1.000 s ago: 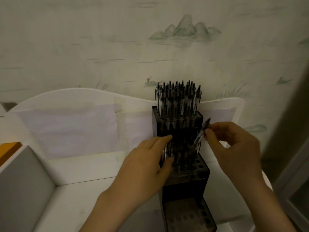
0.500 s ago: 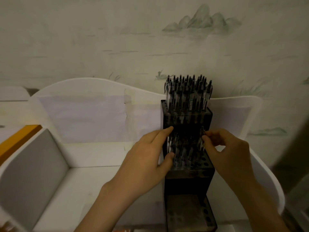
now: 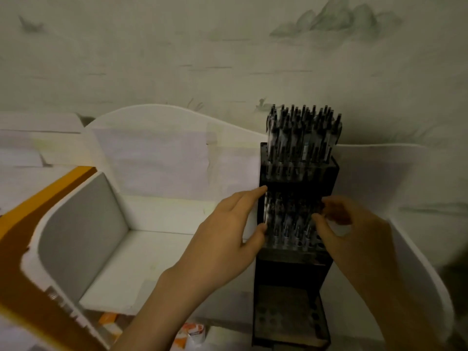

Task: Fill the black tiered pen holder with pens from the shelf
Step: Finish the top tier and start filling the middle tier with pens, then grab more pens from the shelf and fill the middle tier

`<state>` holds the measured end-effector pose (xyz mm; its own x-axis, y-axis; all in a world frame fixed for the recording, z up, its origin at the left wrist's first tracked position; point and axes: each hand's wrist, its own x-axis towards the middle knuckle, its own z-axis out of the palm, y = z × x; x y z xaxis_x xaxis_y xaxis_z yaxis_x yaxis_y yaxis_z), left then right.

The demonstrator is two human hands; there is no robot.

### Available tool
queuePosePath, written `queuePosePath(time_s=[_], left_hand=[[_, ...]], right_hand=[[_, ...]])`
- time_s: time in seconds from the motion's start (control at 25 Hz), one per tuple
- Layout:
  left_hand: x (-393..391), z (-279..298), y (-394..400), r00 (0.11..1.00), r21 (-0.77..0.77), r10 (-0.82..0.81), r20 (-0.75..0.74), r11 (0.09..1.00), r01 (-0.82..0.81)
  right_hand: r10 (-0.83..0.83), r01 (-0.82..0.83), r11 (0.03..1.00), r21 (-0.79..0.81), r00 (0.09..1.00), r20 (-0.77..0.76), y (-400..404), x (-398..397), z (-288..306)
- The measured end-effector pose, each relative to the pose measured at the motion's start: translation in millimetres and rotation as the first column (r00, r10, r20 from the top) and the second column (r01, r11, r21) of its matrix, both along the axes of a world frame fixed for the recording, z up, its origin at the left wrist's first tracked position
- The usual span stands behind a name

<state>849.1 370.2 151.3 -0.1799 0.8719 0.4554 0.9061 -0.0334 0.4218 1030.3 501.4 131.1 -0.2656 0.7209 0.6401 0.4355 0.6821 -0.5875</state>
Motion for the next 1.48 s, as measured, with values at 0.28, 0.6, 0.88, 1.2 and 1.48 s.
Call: queuePosePath(time_s=[0.28,0.6,0.88,1.2,1.48], left_hand=[[-25,-10,-52,0.974,-0.029,0.218,-0.067,0.975,-0.221],[-72,-27,-140,0.894,-0.034,0.437,-0.098,0.896,-0.442],[-136,-38,-268,0.81,-0.044,0.575,-0.12,0.812,-0.582],[-235,-47,-470,0.662,-0.051,0.718,-0.215,0.669,-0.741],[-308,-47,-574,0.613,-0.052,0.753,-0.239,0.62,-0.783]], right_hand=[[0.458,-0.46,0.884,0.081,0.888,0.038,-56,-63,8],[0.569,-0.549,0.819,-0.168,0.737,0.365,-113,-148,-34],[0.635,-0.628,0.757,-0.181,0.642,0.429,-217,-227,-35],[0.746,-0.793,0.604,-0.082,0.526,0.408,-412,-358,-27],[0.77,-0.807,0.576,-0.133,0.48,0.421,-502,-440,-41]])
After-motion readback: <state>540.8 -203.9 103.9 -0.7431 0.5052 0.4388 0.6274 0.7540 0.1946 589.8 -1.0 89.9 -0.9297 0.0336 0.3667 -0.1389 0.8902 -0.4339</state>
